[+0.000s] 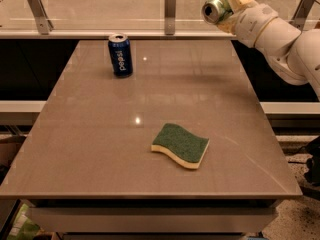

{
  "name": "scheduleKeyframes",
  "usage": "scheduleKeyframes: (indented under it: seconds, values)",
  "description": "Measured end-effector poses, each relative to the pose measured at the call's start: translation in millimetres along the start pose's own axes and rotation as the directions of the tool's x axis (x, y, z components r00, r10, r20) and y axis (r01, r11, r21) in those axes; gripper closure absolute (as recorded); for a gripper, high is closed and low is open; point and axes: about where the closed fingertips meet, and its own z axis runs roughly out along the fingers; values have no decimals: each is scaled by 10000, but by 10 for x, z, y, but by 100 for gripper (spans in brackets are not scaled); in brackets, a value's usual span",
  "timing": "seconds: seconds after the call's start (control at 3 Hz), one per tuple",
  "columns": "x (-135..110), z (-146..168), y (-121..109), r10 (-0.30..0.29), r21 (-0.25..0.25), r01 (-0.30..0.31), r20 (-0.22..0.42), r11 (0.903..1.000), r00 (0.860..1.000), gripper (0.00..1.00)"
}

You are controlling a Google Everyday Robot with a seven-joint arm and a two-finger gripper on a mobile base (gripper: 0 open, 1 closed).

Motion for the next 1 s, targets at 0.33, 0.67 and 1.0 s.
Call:
scheduleKeyframes:
  seconds: [0.33,0.67,1.0]
  values:
    - [-1,1,0,0,0,0,1,10000,10000,100]
    - [-17,-13,-54,-664,212,663,0,9976,9978,100]
    - [-27,-37,-159,-1904,633,1893,118,9799,9816,100]
